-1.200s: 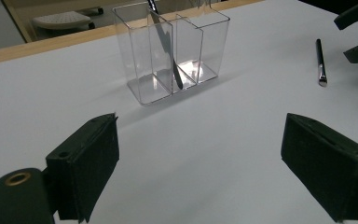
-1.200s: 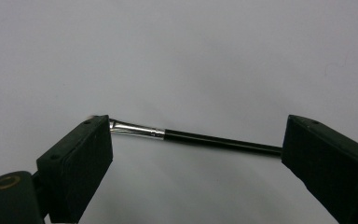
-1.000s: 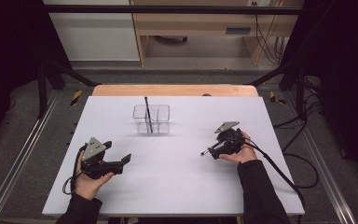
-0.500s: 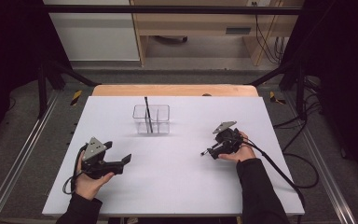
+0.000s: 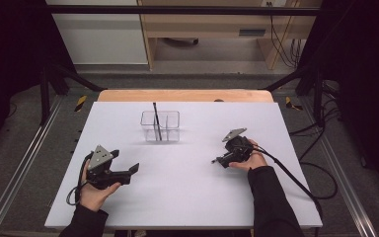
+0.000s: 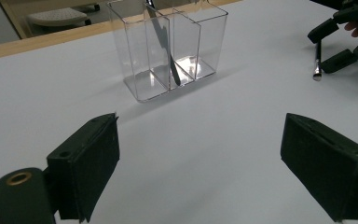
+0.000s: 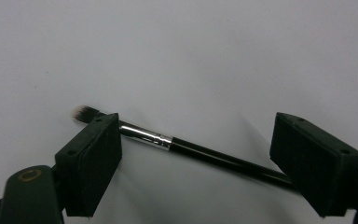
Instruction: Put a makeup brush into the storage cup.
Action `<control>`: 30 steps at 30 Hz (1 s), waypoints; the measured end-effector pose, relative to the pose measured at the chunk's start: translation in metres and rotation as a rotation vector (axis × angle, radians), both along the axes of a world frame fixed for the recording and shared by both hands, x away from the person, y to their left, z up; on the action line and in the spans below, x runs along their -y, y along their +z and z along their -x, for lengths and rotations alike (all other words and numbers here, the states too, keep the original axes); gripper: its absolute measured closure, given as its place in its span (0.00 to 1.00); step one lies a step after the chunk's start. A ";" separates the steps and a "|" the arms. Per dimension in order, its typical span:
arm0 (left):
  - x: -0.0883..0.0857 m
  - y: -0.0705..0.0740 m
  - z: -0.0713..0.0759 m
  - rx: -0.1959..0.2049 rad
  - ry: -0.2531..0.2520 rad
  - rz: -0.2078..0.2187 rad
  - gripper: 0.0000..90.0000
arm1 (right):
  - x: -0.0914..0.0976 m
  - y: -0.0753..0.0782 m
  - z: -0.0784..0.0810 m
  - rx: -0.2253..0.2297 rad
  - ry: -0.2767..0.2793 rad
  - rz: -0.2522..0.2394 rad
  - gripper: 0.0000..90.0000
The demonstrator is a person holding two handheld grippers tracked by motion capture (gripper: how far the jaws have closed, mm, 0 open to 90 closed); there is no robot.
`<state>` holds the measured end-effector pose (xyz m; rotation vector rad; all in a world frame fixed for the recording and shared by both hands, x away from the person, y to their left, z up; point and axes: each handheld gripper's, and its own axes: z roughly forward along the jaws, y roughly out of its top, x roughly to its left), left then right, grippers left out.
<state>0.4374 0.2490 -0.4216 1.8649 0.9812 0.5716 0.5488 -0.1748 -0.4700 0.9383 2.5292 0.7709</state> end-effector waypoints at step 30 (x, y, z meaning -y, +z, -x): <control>0.001 0.000 0.000 -0.002 -0.008 -0.001 0.13 | 0.005 0.006 0.000 -0.094 -0.072 -0.052 0.73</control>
